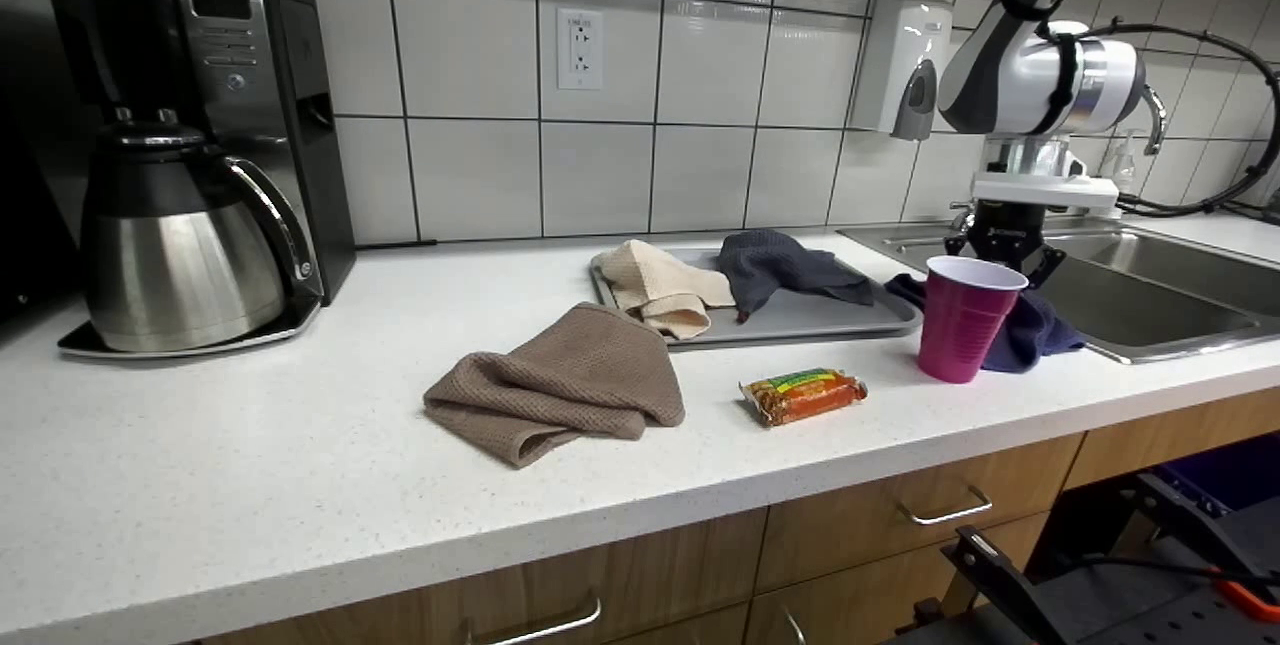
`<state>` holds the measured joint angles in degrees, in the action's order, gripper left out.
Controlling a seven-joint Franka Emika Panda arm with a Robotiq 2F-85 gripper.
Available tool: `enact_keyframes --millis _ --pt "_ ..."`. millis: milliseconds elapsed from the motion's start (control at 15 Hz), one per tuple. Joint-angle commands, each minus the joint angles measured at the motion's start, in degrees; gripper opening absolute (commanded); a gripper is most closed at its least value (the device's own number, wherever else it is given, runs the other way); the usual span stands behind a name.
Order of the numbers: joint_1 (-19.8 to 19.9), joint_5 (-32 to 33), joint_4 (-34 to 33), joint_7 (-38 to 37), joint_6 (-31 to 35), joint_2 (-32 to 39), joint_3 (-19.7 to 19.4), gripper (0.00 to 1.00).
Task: Put the towels on the tray.
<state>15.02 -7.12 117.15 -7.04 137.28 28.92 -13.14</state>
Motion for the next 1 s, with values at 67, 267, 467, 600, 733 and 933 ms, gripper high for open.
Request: enact_keyframes --millis 67,267,467,600,733,933 --pt "-0.2 -0.3 1.8 0.9 0.2 -4.4 0.7 0.01" --pt "-0.3 -0.2 2.5 1.3 0.3 -6.5 0.9 0.03" --pt "-0.4 -0.4 3.5 1.7 0.4 -8.5 1.0 0.03" --pt "-0.5 -0.6 3.9 2.0 0.4 -9.7 1.1 0.03" --pt "-0.7 -0.5 4.3 2.1 0.2 -10.9 1.1 0.03" --pt "-0.8 -0.8 4.3 2.5 -0.2 -12.7 1.3 0.03"
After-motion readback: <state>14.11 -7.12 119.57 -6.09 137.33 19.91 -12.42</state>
